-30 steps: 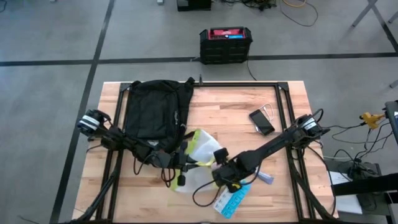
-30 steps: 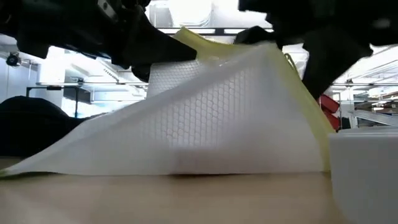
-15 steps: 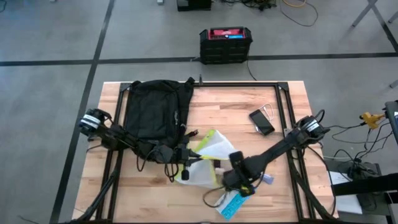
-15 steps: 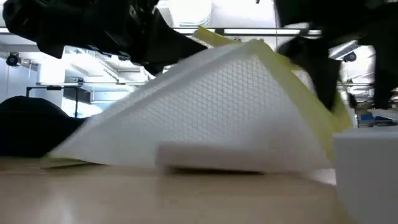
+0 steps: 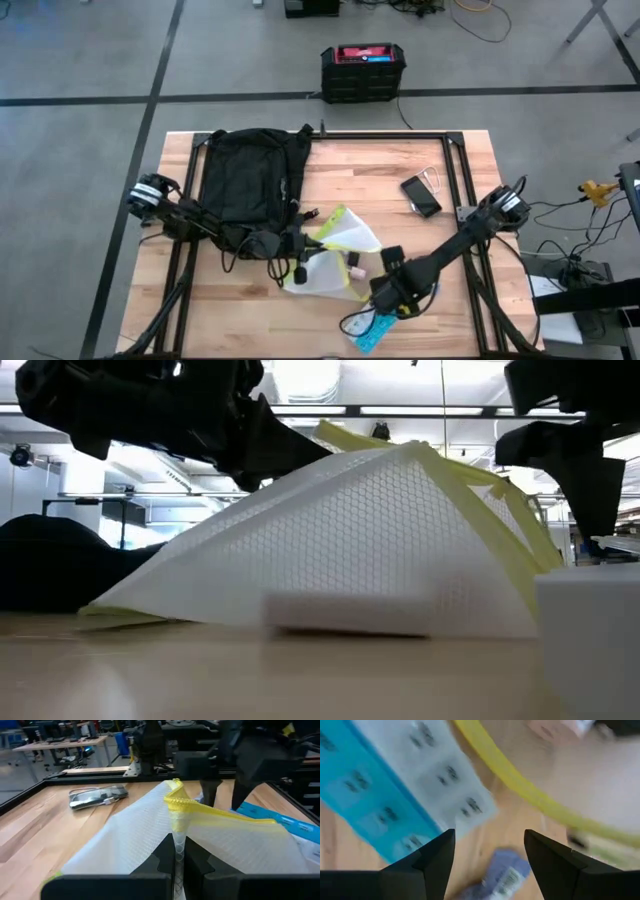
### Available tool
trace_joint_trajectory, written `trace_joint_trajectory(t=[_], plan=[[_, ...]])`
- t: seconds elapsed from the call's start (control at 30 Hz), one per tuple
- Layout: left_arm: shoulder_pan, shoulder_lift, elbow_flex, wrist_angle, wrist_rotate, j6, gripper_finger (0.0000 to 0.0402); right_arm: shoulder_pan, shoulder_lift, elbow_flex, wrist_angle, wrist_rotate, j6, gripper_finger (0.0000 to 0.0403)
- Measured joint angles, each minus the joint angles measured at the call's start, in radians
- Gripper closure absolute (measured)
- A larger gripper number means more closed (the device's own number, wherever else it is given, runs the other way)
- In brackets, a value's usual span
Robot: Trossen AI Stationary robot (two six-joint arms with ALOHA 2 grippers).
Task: Unpack backpack
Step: Put the purple chocolate bar into the zip bag
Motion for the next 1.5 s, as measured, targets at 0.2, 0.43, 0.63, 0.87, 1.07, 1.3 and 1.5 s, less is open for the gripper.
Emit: trace_joint_trajectory(t=[0.2, 0.43, 0.63, 0.87, 1.07, 1.3, 1.5], plan=[[0.016, 0.016, 0.0, 0.014, -0.054, -0.052, 0.0402, 0.038, -0.113, -0.102, -0.029, -0.009, 0.225, 0.0187], [0.035, 0.128, 0.0, 0.03, -0.071, -0.198, 0.0402, 0.045, -0.223, -0.307, 0.051, -0.059, 0.606, 0.0174], [0.035, 0.181, 0.0, 0.081, -0.071, -0.234, 0.0402, 0.045, -0.224, -0.422, 0.266, -0.097, 0.686, 0.0158], [0.035, 0.165, 0.042, 0.084, -0.066, -0.215, 0.0402, 0.001, -0.177, -0.444, 0.299, -0.068, 0.741, 0.0213], [0.035, 0.144, 0.089, 0.078, -0.06, -0.154, 0.0402, -0.011, -0.201, -0.403, 0.282, -0.016, 0.699, 0.0384], [0.036, 0.108, 0.103, 0.057, -0.06, -0.084, 0.0402, 0.025, -0.253, -0.195, 0.207, 0.128, 0.537, 0.0398], [0.029, 0.082, 0.105, 0.059, 0.015, 0.003, 0.0402, 0.007, -0.246, -0.133, 0.229, 0.243, 0.345, 0.0401]])
